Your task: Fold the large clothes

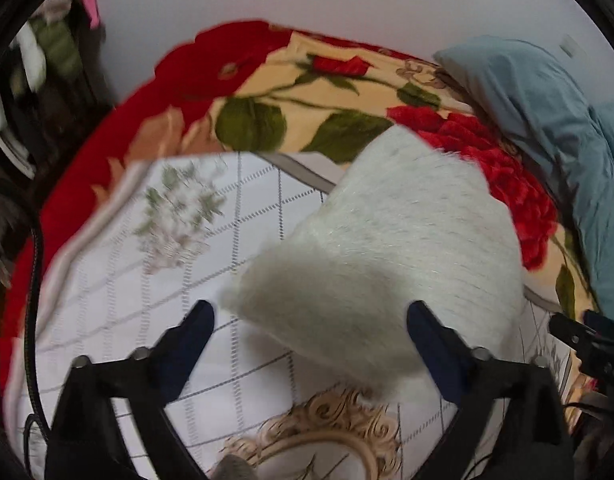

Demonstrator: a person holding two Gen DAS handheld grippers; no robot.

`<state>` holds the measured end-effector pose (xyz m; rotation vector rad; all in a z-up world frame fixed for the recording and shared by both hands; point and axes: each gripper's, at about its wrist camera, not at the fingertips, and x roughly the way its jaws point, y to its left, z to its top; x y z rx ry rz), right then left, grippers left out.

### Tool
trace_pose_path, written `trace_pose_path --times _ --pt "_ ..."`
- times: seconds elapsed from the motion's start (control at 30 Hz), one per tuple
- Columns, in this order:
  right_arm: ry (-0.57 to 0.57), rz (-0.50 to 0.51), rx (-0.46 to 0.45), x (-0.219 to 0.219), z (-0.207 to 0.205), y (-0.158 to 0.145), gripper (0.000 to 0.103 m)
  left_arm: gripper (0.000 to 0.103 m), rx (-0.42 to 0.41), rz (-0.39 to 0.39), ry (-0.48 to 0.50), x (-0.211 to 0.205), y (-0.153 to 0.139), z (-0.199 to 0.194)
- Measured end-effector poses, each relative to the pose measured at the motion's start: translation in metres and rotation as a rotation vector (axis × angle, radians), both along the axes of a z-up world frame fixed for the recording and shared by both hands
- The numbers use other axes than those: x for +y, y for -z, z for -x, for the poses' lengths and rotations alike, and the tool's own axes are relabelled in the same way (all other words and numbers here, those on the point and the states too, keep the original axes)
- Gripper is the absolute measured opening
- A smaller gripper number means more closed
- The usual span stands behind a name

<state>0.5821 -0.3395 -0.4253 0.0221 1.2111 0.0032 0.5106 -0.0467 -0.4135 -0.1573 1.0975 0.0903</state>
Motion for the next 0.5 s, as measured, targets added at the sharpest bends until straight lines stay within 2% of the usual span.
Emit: trace_pose_path --times 0.07,0.27,0.5 --pt "0.031 0.056 -0.033 0.017 0.033 -0.030 0.103 0.099 -0.014 -0.022 0.013 -0.002 -0.026 0.010" --pt "0.129 0.116 -0.120 0.056 0.136 -0.142 0.103 0.099 -0.056 -0.053 0.059 -0.003 -0.114 0.059" --pt "0.186 0.192 -0.226 0.088 0.238 -0.270 0.103 0.099 -0.074 -0.100 0.149 -0.008 -0.213 0.131"
